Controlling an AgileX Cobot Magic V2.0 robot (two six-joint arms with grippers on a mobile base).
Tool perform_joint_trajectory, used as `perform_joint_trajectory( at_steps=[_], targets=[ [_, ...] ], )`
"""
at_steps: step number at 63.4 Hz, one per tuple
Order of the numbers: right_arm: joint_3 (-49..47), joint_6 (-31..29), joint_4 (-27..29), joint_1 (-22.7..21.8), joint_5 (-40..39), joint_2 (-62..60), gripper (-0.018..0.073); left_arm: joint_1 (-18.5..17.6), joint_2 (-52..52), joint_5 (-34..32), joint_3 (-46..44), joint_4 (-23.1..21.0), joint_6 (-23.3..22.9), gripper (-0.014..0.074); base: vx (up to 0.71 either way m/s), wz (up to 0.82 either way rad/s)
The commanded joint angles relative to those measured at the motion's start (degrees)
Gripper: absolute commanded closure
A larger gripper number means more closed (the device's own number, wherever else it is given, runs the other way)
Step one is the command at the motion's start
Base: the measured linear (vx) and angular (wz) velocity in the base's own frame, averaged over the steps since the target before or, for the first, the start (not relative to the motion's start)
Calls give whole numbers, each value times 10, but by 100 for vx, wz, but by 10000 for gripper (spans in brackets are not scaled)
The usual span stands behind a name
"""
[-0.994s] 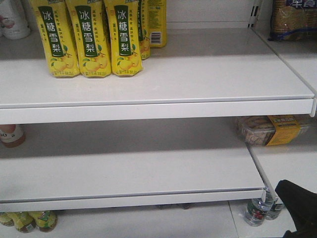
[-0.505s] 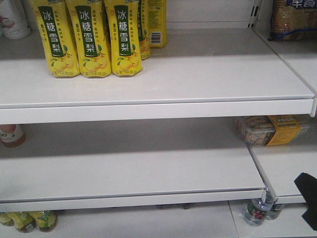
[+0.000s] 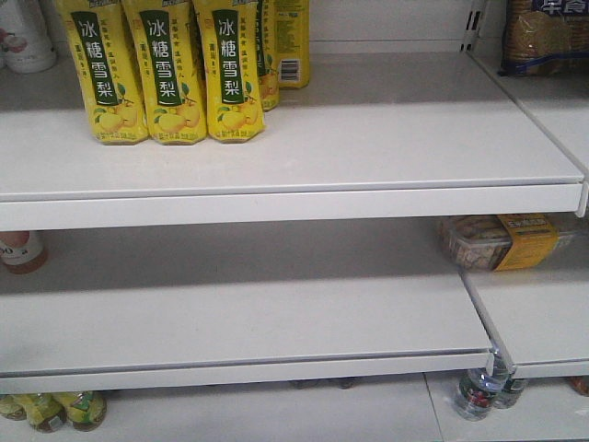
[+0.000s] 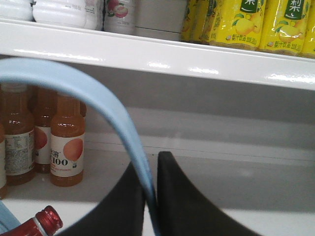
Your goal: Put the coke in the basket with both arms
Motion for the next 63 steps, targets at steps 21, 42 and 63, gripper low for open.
perform_joint_trajectory(
  at_steps=[21,42,63],
  targets=[
    [-17,-430,225,-142,-97,-85,564,-2,-12,-88,5,29,24,603,0,0],
    [-9,-696,339,-183,-186,-141,564,-2,-12,-88,5,29,24,603,0,0],
    [107,-708,339,-183,-405,-169,564,-2,-12,-88,5,29,24,603,0,0]
  ],
)
